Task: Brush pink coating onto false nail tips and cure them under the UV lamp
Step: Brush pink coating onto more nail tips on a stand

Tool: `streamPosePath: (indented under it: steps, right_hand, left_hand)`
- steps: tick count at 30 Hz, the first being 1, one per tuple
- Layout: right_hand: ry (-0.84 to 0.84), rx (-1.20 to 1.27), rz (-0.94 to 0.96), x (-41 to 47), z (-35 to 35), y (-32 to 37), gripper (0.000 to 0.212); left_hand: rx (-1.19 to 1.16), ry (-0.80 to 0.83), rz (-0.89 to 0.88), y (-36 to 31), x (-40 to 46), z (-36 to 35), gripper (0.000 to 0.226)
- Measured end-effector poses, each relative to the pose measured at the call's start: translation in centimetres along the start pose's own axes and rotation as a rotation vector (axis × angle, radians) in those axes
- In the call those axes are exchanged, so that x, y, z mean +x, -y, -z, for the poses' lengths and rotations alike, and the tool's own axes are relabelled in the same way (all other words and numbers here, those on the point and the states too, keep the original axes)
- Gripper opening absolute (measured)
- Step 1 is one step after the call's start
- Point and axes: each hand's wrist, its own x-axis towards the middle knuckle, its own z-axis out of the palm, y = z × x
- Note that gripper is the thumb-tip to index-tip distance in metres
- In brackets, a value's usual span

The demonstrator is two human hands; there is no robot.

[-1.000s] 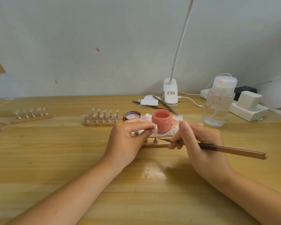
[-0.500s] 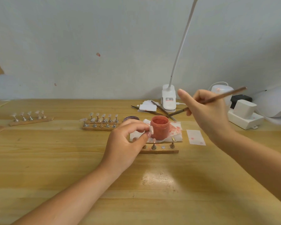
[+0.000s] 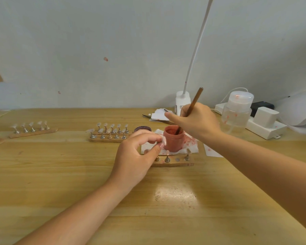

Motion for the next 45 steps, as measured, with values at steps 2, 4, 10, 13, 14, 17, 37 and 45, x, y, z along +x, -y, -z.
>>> streamPosePath:
  steps: [2, 4, 10, 13, 14, 17, 37, 45]
  right_hand:
    - [-0.035, 0.066, -0.022, 0.5, 0.5, -0.1, 0.055]
    - [-0.063, 0.121, -0.08, 1.0, 1.0, -0.3, 0.053]
    - [-0.094, 0.206, -0.236, 1.8, 2.0, -1.2, 0.056]
    - [-0.097, 0.2, -0.283, 2.0, 2.1, -1.7, 0.055]
    - [-0.099, 0.2, -0.289, 2.0, 2.1, -1.8, 0.054]
    - [-0.128, 0.175, -0.283, 2.2, 2.2, -1.7, 0.054]
    - [-0.14, 0.754, 0.244, -8.2, 1.2, 0.1, 0.045]
    - [-0.063, 0.688, 0.278, -8.6, 0.5, -0.1, 0.05]
  left_hand:
    - [0.0, -0.004, 0.002, 0.0, 0.0, 0.0, 0.03]
    - [-0.005, -0.008, 0.006, 0.0, 0.0, 0.0, 0.032]
    - [-0.014, -0.011, 0.003, 0.0, 0.0, -0.1, 0.034]
    - [-0.012, -0.005, -0.005, -0.1, 0.0, -0.1, 0.031]
    - [-0.013, -0.005, -0.006, -0.1, 0.0, 0.0, 0.031]
    - [-0.012, -0.005, 0.0, -0.1, 0.0, 0.0, 0.03]
    - [-0.064, -0.004, 0.069, -0.2, 0.0, -0.2, 0.019]
    - [-0.052, 0.0, 0.034, 0.0, 0.0, -0.4, 0.02]
